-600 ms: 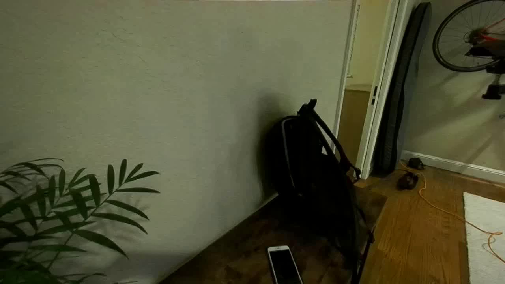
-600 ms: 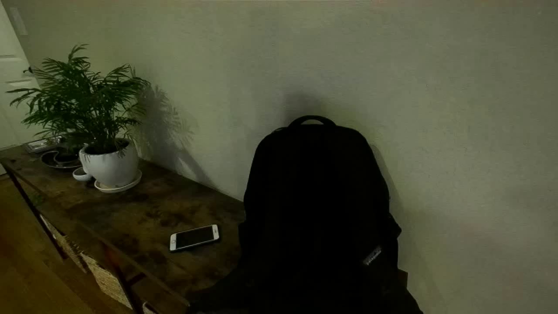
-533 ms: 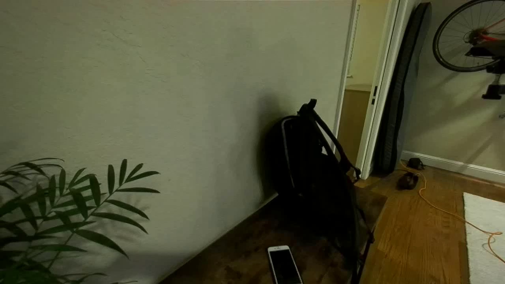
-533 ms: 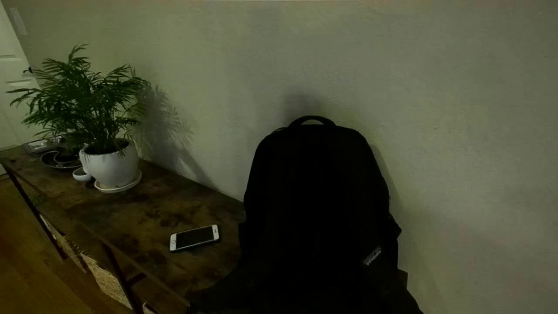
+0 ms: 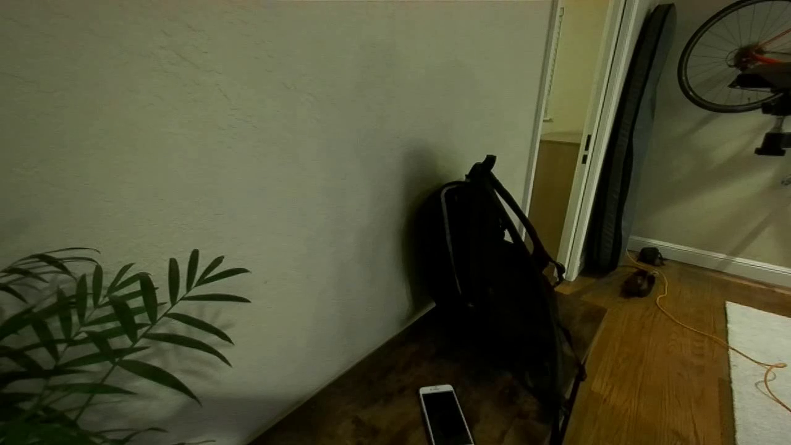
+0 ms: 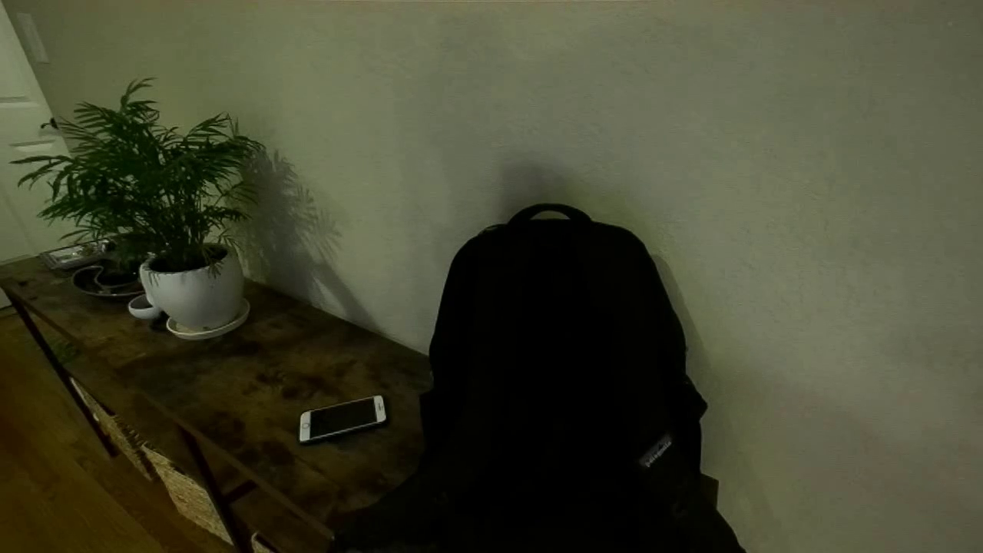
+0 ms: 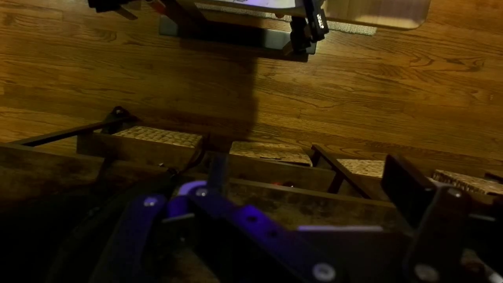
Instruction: Pick up the phone and put it in the black bag.
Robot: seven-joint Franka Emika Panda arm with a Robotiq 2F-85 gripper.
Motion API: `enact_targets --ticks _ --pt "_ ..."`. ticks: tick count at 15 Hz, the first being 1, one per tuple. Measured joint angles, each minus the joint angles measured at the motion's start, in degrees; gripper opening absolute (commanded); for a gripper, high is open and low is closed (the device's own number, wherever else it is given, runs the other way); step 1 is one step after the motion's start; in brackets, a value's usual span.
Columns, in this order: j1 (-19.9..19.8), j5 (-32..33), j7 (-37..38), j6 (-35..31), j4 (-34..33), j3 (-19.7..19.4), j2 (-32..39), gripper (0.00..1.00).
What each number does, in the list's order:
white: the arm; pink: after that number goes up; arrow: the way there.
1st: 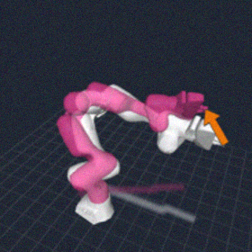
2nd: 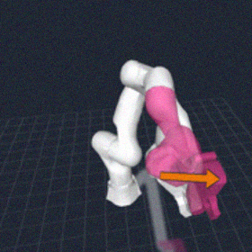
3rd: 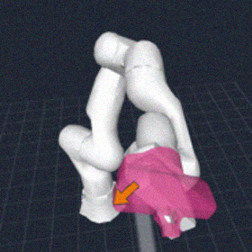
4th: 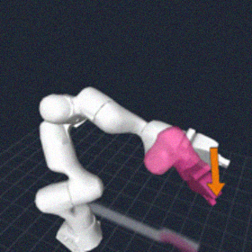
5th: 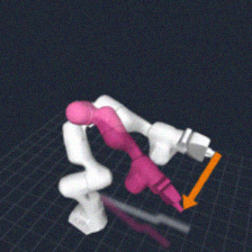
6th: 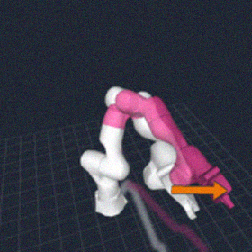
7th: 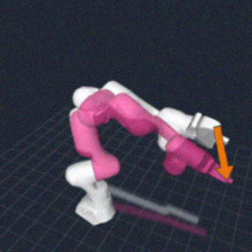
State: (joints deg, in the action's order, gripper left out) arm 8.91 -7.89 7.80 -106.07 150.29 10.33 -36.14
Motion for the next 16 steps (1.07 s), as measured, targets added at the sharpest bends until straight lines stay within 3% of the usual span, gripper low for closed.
enact_targets --ticks 7,16 --pt "-0.9 0.6 0.0 -2.3 0.0 0.0 2.9 1.0" --pt "-6.5 5.5 2.7 -18.7 -1.6 -1.2 18.9 1.0"
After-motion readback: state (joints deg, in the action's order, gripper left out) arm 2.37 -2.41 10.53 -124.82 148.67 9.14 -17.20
